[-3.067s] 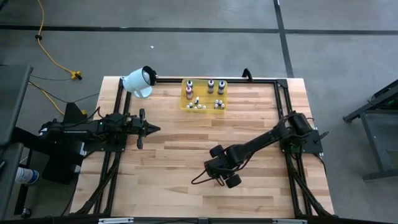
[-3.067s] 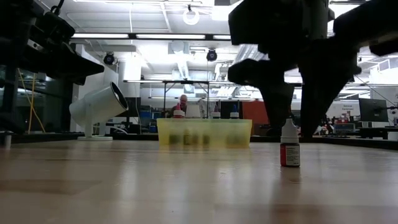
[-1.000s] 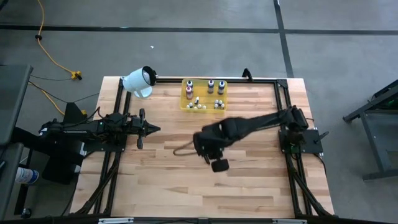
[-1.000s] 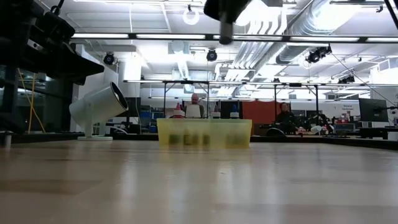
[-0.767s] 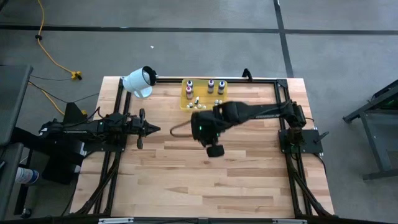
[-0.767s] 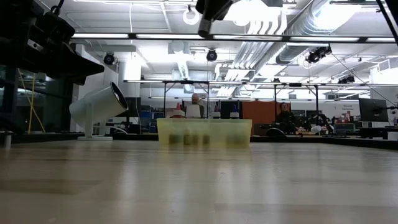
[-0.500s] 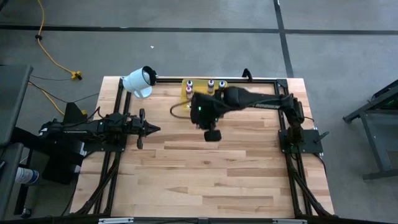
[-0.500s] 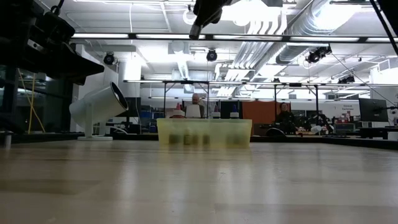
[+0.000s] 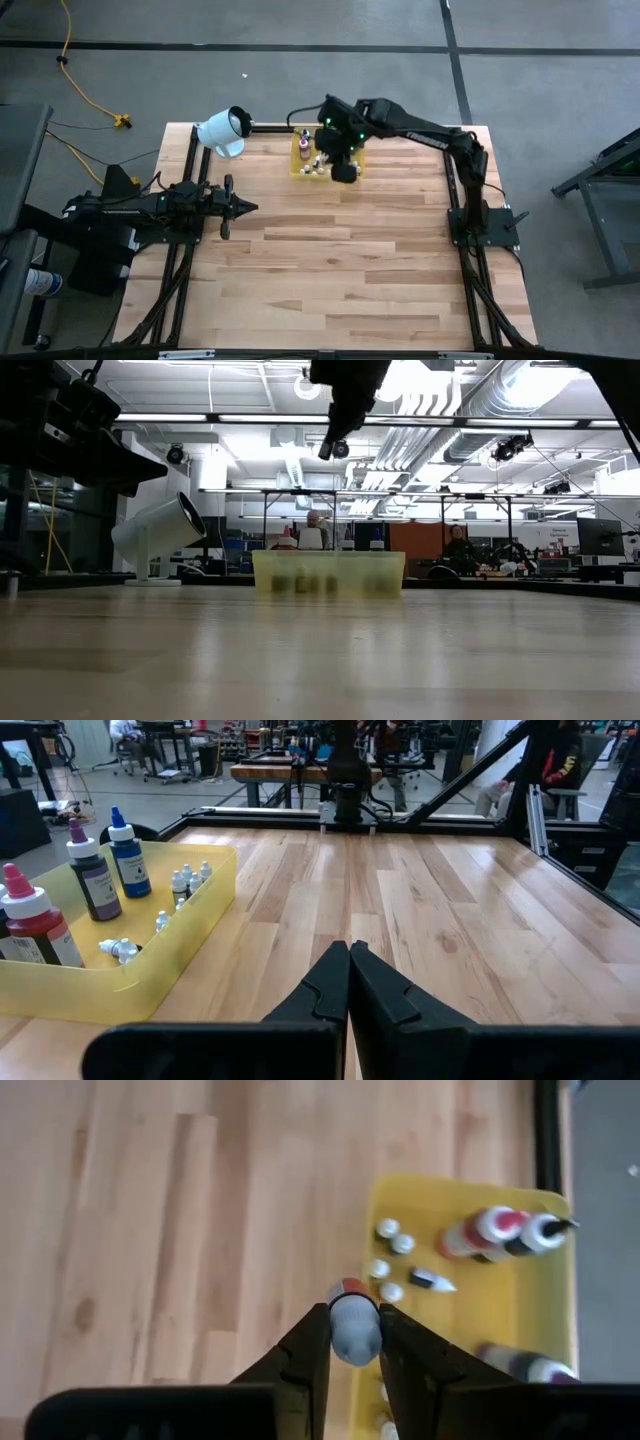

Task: Pick & Place food coloring
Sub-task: Put the small red food coloring bottle into the yellow container

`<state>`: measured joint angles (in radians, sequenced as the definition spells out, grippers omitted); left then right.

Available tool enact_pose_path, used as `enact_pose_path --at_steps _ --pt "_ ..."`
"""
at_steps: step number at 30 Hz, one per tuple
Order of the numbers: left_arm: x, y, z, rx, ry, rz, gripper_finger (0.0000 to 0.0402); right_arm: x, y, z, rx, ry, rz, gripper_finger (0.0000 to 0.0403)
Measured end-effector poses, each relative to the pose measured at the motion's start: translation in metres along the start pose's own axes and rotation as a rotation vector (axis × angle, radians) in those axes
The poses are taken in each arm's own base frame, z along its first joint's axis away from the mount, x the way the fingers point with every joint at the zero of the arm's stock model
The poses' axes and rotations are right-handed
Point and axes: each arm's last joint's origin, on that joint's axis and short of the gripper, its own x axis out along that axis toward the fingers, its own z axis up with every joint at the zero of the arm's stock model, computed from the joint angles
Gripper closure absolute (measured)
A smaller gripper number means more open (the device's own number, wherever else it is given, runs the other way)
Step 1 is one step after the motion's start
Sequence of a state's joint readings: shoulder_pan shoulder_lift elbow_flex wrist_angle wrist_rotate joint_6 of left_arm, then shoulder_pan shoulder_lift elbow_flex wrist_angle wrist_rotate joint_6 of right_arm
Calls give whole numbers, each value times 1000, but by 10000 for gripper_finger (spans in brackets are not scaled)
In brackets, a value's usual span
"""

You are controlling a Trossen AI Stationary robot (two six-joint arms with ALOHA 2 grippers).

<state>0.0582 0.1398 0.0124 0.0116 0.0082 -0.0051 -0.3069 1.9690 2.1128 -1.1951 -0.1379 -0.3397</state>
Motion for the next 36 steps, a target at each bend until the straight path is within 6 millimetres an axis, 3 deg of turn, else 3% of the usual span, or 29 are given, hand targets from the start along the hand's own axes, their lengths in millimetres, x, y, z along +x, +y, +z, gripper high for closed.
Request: enact_pose_path --at_steps 9,21,30,36 --pt "0 0 0 0 0 1 401 14 -46 -12 289 17 -115 332" --pt "0 0 0 0 0 0 401 81 -86 -37 697 176 -141 332" --pt "0 0 0 0 0 0 401 127 -100 -61 838 333 -134 332" --pt "0 0 0 0 0 0 401 144 -102 -68 879 377 -133 332"
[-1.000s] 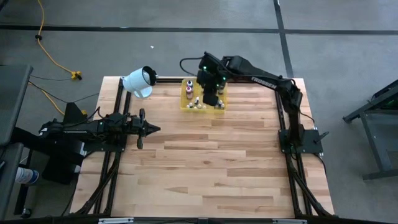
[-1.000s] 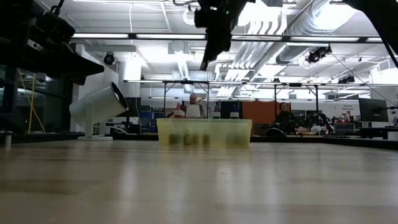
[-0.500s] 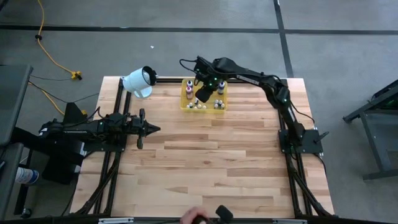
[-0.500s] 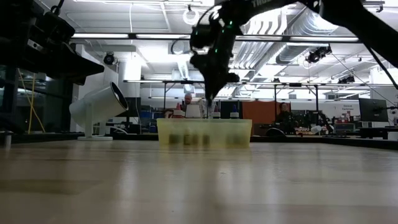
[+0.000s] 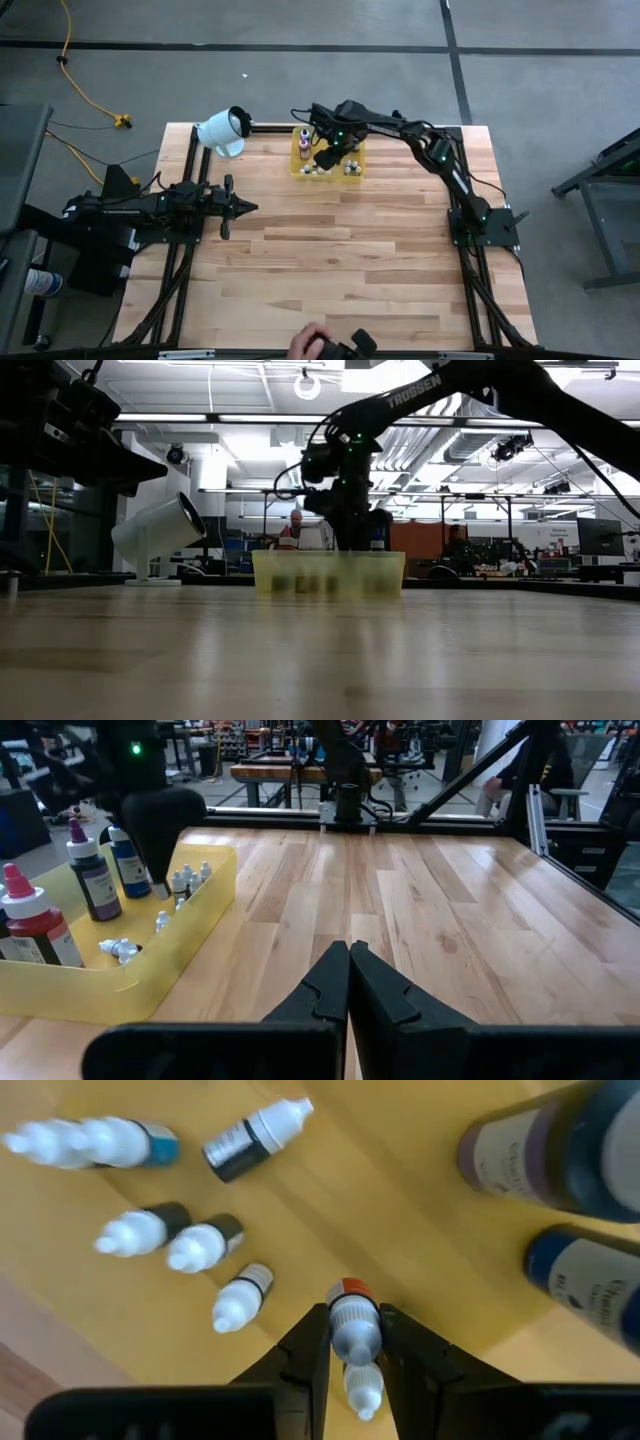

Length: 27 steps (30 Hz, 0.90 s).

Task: Pick & Place food coloring
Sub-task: Put the small red food coloring bottle into the yellow container

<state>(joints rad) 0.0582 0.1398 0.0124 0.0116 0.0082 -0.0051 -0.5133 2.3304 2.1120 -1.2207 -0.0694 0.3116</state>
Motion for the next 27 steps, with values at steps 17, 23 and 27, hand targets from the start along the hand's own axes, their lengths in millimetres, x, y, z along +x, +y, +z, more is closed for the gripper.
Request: enact_pose_path --at_steps 17,23,27 --pt "0 0 0 0 0 0 401 9 5 -1 46 15 -24 332" --pt "0 0 0 0 0 0 401 10 5 1 60 -12 -35 332" --pt "0 0 0 0 0 0 401 10 6 3 60 -29 -32 332"
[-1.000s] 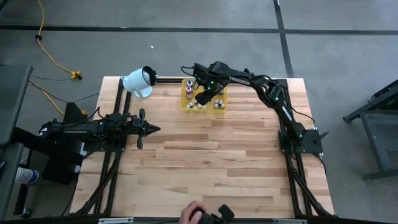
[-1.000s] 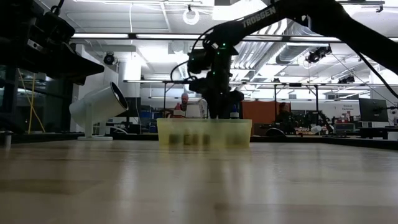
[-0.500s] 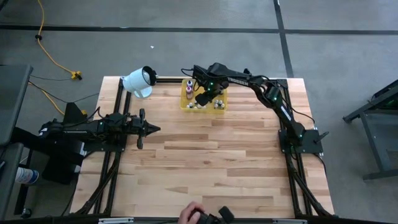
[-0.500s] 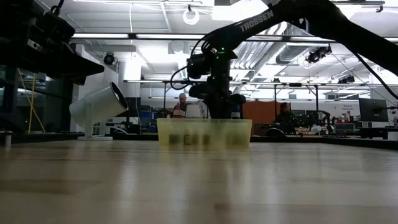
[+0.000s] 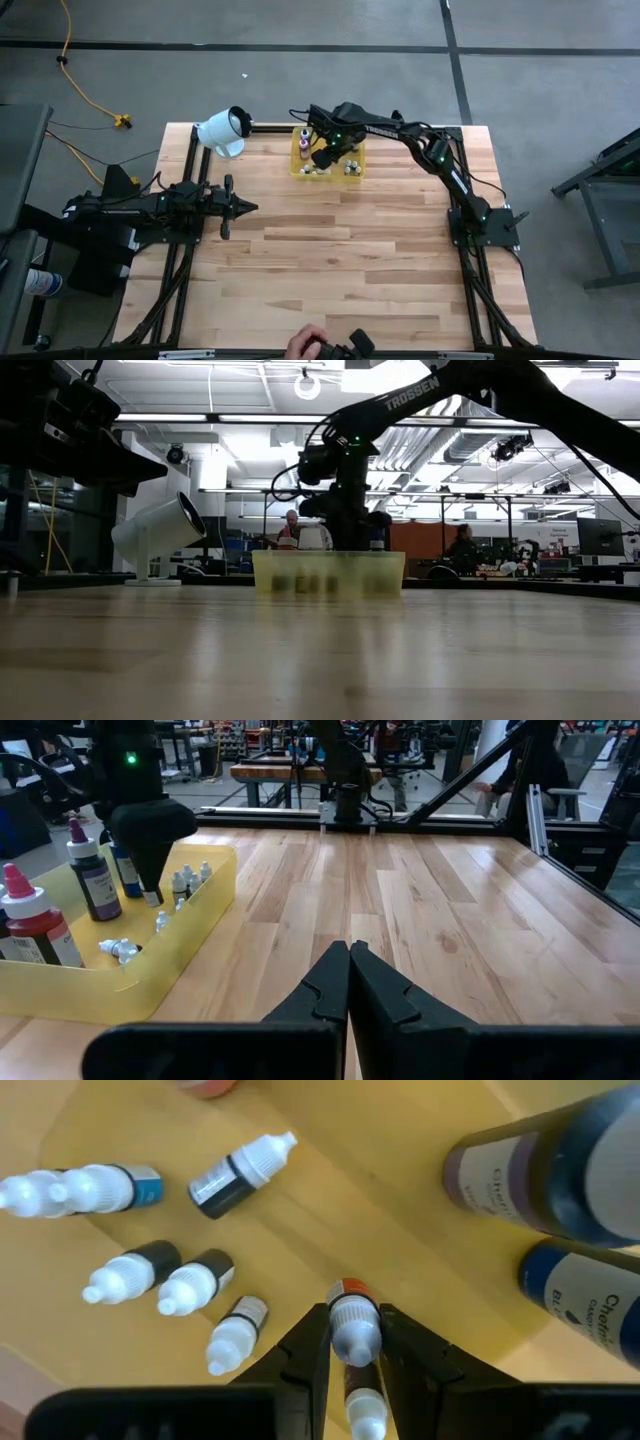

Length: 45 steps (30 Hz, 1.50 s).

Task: Pick & Place food coloring
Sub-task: Put the small red food coloring bottle into the yellow container

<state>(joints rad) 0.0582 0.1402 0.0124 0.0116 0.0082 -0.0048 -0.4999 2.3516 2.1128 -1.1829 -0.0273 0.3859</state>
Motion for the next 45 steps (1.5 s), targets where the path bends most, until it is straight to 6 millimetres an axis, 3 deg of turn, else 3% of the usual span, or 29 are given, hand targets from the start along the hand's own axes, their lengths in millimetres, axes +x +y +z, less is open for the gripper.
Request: enact_pose_path --at_steps 14,23,31,38,45 --pt "0 0 0 0 0 0 401 -1 -10 5 -15 -27 -31 332" --pt "0 0 0 0 0 0 401 -17 -9 8 -14 -40 -23 332" --pt "0 0 0 0 0 0 401 -36 5 0 -22 -6 3 332" --pt "0 0 0 0 0 0 401 -37 23 -12 13 65 70 332" --pt "0 0 0 0 0 0 401 -36 16 -8 99 36 12 332"
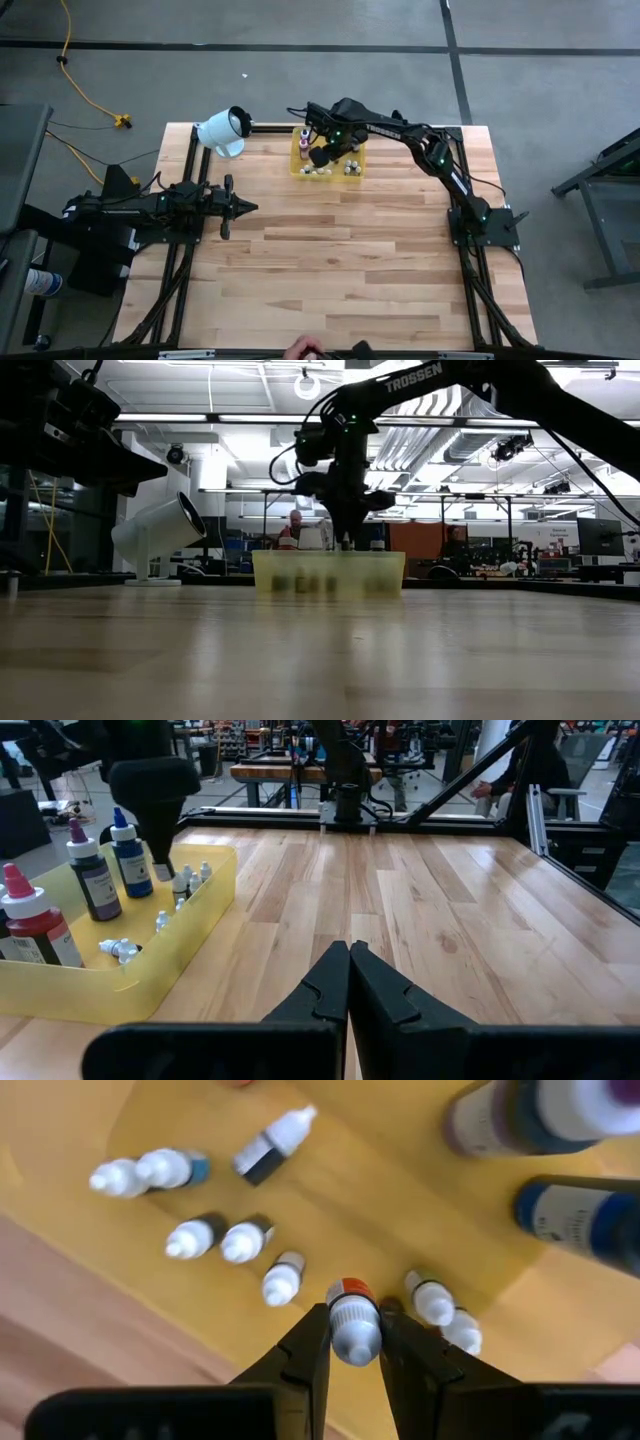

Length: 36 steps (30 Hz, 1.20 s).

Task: Pick & Place food coloring
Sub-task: Put the small red food coloring bottle into the yellow container

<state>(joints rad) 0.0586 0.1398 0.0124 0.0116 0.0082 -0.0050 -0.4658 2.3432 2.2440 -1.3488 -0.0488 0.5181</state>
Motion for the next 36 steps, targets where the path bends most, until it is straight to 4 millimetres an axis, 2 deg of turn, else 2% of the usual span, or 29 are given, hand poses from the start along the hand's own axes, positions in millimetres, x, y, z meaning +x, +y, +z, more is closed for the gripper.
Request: enact_pose_path --at_steps 12,20,25,36 --pt "0 0 0 0 0 0 401 1 -2 1 69 -35 -62 332" --pt "0 0 0 0 0 -3 401 33 -4 -1 106 -29 -64 332" --pt "0 0 0 0 0 -4 401 36 -6 2 110 -49 -70 332" --pt "0 0 0 0 0 -5 401 58 -12 0 118 -32 -54 331"
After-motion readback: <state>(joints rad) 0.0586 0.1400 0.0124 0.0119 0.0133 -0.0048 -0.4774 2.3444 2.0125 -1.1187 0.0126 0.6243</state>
